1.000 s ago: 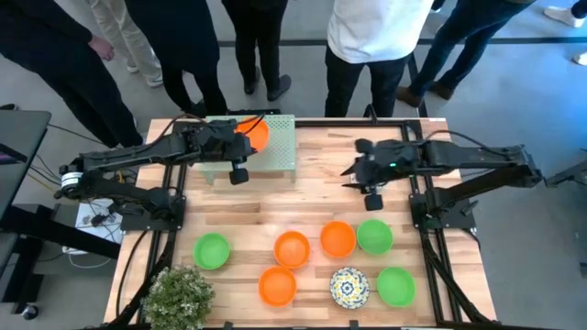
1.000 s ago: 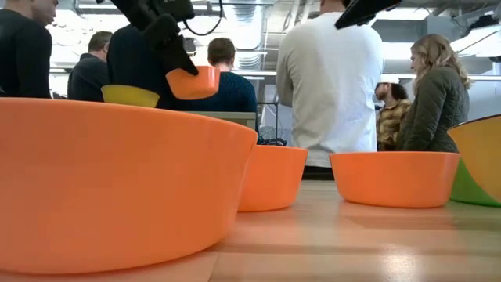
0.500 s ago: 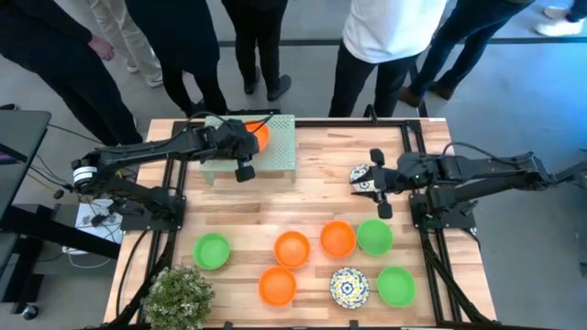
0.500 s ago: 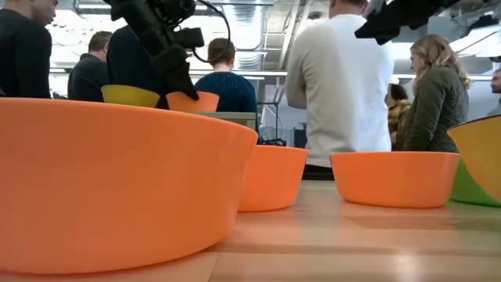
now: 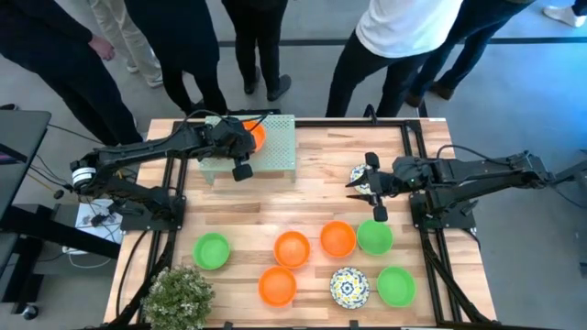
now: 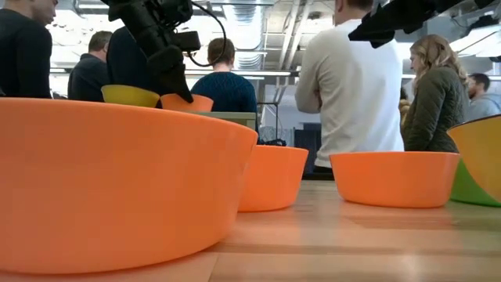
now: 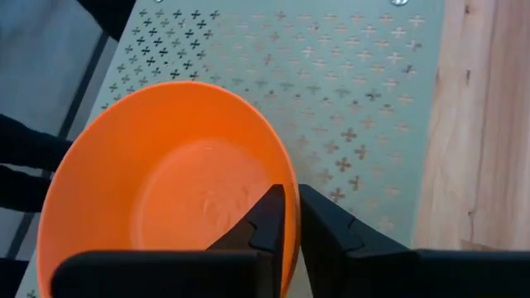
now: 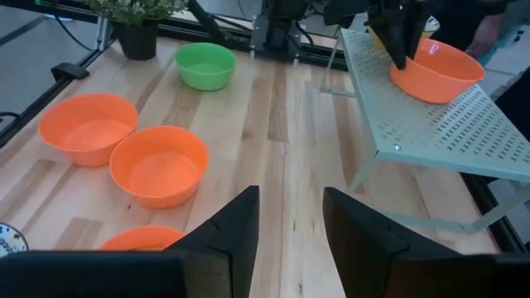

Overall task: Pick & Place Mini bowls
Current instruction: Put the orange bowl on the shelf, then put the green bowl on the shelf

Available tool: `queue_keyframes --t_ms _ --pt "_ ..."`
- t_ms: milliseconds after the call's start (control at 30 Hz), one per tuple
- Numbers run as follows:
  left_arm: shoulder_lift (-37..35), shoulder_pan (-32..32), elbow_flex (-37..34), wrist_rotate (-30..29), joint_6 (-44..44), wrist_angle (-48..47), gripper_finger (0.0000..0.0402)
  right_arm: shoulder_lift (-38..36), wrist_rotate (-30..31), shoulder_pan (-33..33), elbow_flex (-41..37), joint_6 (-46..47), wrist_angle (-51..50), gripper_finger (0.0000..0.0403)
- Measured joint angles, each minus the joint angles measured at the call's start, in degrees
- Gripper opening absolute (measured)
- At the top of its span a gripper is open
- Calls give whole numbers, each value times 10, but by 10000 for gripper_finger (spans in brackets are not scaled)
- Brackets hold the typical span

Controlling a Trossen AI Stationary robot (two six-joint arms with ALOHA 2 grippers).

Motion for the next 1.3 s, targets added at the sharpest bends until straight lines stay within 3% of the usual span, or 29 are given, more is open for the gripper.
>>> queue_keyframes --t_ms 300,467,700,867,1033,1300 --pt "0 -2 0 -9 0 6 85 1 1 0 0 18 -1 131" --pt "-17 -12 0 -39 6 9 118 1 1 0 0 20 -1 154" --pt "-96 -67 0 -65 20 30 161 1 1 6 0 47 8 209" --pt "-139 -135 0 -62 19 48 172 1 1 44 0 70 6 223" --pt "-137 -211 0 -62 -8 71 168 8 19 92 5 176 -40 218" --pt "-96 -286 0 -62 -16 98 165 84 26 161 37 415 -225 211"
